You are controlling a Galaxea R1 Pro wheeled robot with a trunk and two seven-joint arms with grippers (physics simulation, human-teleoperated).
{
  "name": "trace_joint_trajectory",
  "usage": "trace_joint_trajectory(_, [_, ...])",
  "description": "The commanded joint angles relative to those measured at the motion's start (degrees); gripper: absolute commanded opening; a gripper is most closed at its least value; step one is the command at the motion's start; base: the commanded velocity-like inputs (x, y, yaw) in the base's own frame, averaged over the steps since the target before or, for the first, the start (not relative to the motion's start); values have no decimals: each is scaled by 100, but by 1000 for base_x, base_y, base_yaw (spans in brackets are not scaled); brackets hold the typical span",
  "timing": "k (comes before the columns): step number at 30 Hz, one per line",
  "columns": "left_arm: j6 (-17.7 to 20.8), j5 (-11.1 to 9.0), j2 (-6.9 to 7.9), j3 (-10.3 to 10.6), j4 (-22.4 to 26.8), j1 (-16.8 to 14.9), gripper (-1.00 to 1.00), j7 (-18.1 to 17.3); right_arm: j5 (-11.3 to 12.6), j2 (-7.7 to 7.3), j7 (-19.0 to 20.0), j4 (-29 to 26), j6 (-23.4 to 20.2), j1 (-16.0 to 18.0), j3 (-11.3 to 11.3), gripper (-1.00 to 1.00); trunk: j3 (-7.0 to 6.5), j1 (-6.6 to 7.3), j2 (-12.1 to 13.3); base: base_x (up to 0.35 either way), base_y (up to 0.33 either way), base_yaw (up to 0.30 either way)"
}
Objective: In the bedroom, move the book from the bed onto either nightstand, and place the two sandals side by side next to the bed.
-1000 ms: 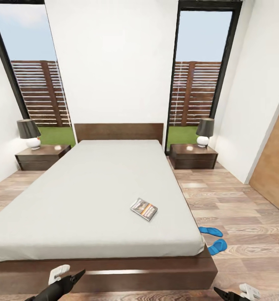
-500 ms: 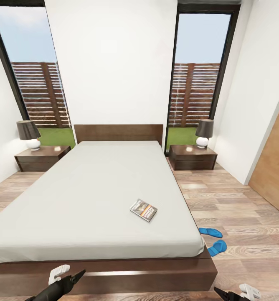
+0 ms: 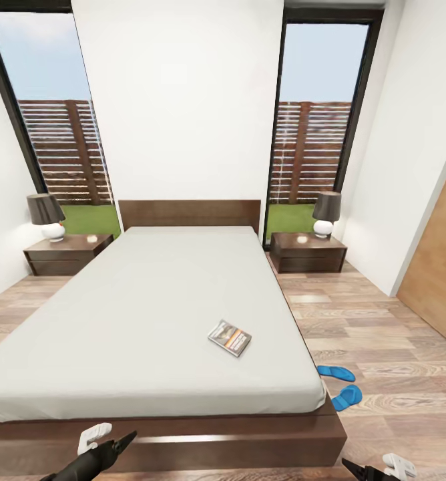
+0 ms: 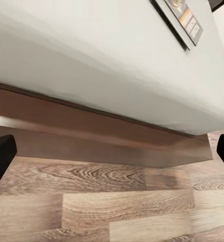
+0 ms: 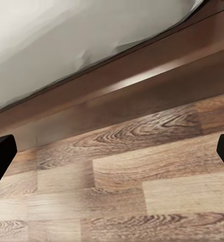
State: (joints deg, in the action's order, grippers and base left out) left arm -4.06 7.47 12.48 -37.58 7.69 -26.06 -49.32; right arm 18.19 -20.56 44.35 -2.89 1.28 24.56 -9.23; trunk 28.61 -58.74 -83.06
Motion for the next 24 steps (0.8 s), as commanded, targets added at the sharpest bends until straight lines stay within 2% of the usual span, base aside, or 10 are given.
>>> trace_joint_trajectory(1, [-42, 61, 0, -39, -4, -5, 100, -12, -35, -1, 21, 8, 13, 4, -43, 100, -13, 23, 38, 0, 0, 0])
trace_joint_trajectory(24, [-42, 70, -1, -39, -4, -5, 100, -11, -40, -1, 13, 8, 13, 4, -43, 100, -425, 528, 961, 0, 0, 0])
